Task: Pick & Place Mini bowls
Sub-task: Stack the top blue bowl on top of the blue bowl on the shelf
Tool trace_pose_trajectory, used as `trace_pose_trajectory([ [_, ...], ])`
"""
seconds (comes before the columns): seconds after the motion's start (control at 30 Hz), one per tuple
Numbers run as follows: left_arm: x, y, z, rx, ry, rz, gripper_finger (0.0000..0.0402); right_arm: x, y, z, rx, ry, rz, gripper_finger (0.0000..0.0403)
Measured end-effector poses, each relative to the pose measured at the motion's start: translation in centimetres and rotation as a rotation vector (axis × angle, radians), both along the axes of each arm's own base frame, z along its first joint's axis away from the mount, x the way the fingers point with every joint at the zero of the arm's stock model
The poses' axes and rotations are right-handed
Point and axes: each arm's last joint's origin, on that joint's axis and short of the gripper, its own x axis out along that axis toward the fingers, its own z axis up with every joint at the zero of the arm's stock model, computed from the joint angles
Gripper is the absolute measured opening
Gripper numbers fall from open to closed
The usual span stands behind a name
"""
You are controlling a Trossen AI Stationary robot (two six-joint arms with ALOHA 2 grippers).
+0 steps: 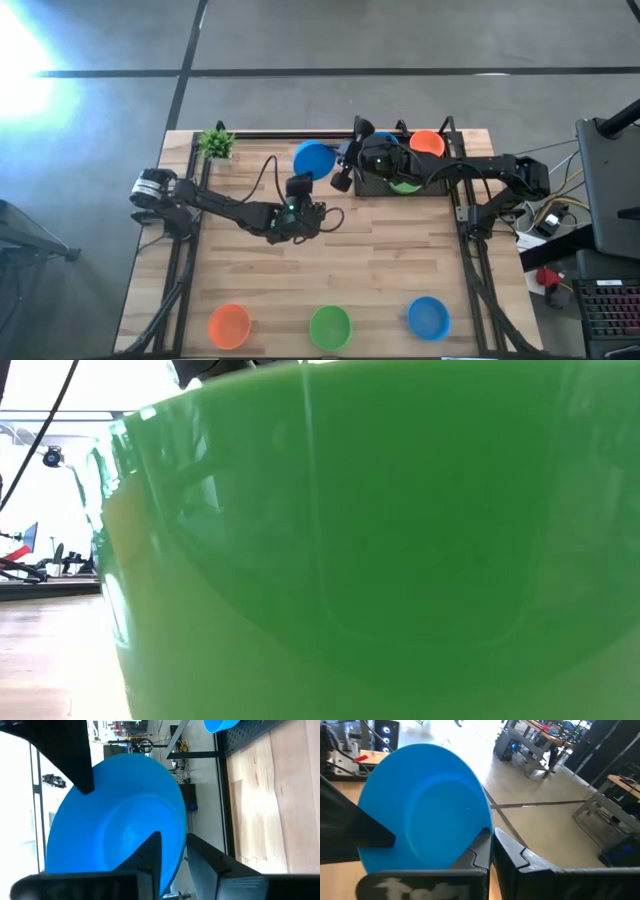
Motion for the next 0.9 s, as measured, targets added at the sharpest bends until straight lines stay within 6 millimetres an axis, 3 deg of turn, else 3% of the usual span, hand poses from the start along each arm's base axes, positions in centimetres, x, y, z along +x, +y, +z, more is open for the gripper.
trace_pose_trajectory([
  [0.4, 0.0, -1.3, 0.5, -0.017, -0.089, -0.007, 0.0093, -1.4, -3.2, -0.3, 0.043, 0.034, -0.140, 0.0007],
  [0.77, 0.2, -1.8, 2.0, -0.100, -0.309, 0.011, 0.0092, -4.5, -7.4, 3.4, 0.076, 0.119, -0.265, 0.0007],
  [0.9, 0.2, -1.8, 2.5, -0.137, -0.408, 0.027, 0.0092, -6.1, -9.5, 4.1, 0.167, 0.155, -0.217, 0.0008],
])
